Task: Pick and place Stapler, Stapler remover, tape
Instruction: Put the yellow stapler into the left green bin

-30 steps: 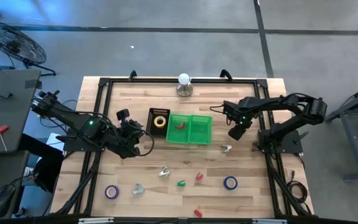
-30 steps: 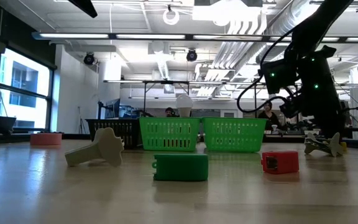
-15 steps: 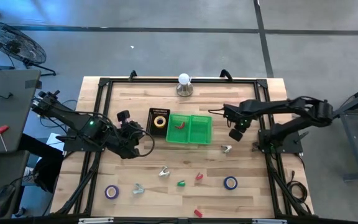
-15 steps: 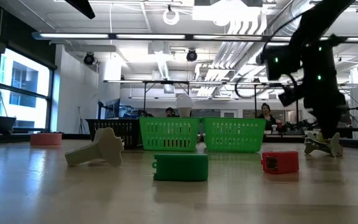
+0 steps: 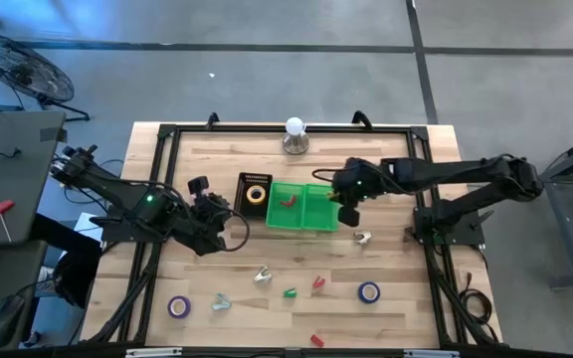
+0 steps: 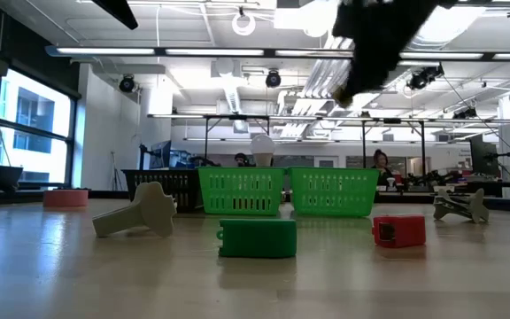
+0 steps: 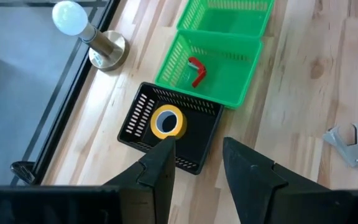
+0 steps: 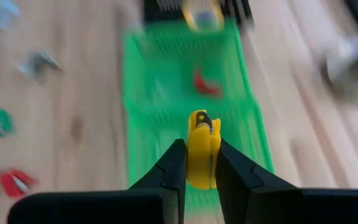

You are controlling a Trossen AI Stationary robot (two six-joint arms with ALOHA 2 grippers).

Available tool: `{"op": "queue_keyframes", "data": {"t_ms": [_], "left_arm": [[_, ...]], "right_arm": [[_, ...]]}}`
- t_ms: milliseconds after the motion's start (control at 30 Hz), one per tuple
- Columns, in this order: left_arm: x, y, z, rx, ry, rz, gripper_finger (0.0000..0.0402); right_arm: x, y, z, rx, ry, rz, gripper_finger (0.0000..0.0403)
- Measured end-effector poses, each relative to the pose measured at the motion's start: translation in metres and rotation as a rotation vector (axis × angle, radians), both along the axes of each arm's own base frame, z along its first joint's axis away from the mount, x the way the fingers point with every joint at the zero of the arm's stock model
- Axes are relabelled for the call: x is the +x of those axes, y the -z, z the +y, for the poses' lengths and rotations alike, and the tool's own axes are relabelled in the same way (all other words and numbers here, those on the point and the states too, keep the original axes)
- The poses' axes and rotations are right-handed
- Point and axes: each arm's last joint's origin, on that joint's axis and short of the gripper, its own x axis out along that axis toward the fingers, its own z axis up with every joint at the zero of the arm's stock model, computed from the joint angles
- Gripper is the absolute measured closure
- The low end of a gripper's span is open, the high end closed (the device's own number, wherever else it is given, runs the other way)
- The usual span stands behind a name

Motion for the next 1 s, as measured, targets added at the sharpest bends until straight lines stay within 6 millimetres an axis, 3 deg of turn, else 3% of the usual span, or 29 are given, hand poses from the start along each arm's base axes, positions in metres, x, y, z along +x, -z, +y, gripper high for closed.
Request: {"op": "queue_keyframes", "data": {"t_ms": [167,667,1000], "left_arm": [[0.004,0.004,-0.002,0.007,0.001,0.018,0.0273],[0.008,0.009,-0.004,0.026,0.000,0.044,0.0273],[0.008,0.009,-0.005,0.001,0.004,0.050,0.0273]], "right_arm": [[0.020,-0.004,0.002,-0.022,-0.118,-0.120,0.0356],[0.100,0.034,-0.005,-0.007,-0.266,0.007,0.0356],[0.117,0.066,-0.021,0.088,-0.299,0.063,0.0344]]}}
